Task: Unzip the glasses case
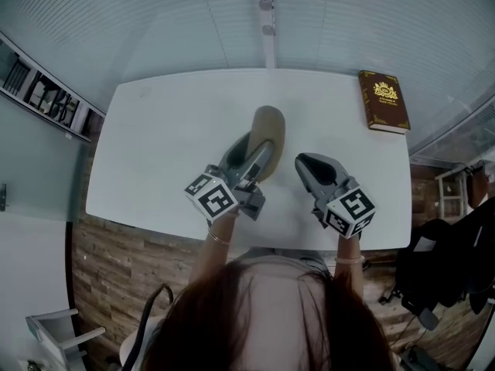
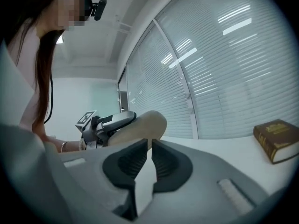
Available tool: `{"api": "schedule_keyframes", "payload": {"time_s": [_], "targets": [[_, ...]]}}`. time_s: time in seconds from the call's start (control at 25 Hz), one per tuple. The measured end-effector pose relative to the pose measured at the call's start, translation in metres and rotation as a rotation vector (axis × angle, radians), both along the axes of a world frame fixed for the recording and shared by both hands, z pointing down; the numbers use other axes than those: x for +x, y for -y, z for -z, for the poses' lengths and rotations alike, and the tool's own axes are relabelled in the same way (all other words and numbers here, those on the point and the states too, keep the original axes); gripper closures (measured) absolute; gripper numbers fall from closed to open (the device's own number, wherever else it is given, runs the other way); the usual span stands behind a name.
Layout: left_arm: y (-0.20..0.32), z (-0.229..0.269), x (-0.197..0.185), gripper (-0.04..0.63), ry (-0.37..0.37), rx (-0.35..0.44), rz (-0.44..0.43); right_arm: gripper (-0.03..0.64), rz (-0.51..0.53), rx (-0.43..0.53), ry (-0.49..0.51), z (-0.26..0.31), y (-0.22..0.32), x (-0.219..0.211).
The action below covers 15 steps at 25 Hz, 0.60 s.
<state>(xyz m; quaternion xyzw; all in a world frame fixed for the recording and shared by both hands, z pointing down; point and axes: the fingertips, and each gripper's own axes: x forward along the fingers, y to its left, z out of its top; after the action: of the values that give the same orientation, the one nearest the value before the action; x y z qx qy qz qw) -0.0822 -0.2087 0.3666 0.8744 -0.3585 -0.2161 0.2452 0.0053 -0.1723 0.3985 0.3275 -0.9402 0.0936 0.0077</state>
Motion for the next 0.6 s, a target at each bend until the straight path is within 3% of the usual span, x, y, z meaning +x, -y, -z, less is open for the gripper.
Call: {"api": "schedule_keyframes", "payload": {"time_s": [0.6], "targets": [[-0.039,0.0,-0.037,0.316,0.211,0.083,0.07,0.591,-0.067,0.054,-0.091,0.006,-0.021,-0.028]]}}
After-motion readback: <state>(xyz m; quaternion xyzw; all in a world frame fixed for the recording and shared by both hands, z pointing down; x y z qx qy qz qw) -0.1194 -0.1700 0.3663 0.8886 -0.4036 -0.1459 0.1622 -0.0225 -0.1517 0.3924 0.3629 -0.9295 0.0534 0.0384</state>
